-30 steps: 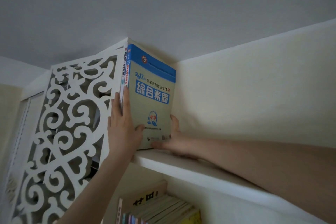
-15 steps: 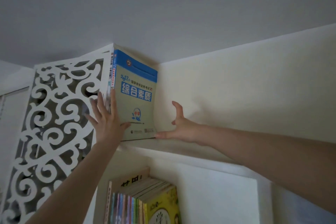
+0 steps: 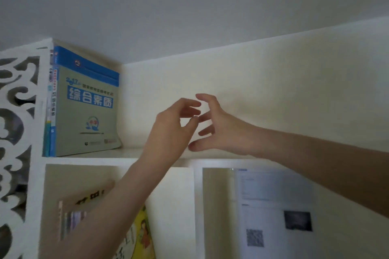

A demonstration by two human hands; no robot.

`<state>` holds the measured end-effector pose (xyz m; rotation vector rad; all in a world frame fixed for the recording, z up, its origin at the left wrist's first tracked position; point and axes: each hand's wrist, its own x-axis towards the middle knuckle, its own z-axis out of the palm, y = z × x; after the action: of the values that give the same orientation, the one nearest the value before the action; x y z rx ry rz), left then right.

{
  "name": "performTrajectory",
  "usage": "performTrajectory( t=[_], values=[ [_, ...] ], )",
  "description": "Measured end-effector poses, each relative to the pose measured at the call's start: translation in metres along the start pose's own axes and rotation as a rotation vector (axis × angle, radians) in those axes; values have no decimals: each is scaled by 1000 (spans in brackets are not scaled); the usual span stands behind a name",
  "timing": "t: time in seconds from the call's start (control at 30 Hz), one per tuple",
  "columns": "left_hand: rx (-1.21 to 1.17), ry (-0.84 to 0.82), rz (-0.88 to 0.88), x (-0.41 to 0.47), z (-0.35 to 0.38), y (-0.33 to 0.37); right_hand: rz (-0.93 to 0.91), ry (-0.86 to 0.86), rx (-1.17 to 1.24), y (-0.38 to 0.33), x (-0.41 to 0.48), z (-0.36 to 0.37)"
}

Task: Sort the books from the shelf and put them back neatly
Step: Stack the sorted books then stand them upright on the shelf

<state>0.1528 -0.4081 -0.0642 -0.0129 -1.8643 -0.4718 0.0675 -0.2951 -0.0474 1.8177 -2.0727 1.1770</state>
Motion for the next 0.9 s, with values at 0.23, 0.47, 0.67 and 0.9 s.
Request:
performTrajectory(
  t=[0.23,0.47,0.67,0.9],
  values=[
    [-313,-187,34,-35,73,80,123,198,-66,27,-140,-74],
    [-362,-252,242,-111,158,160,312,323,-129,59,-289,-115],
    [-567,-563,161,-187,263,194,669,406,-58,114,-411,-115],
    [-495,-1161,-277,-338,400,168,1075,553,305,209,-548,-69]
  ],
)
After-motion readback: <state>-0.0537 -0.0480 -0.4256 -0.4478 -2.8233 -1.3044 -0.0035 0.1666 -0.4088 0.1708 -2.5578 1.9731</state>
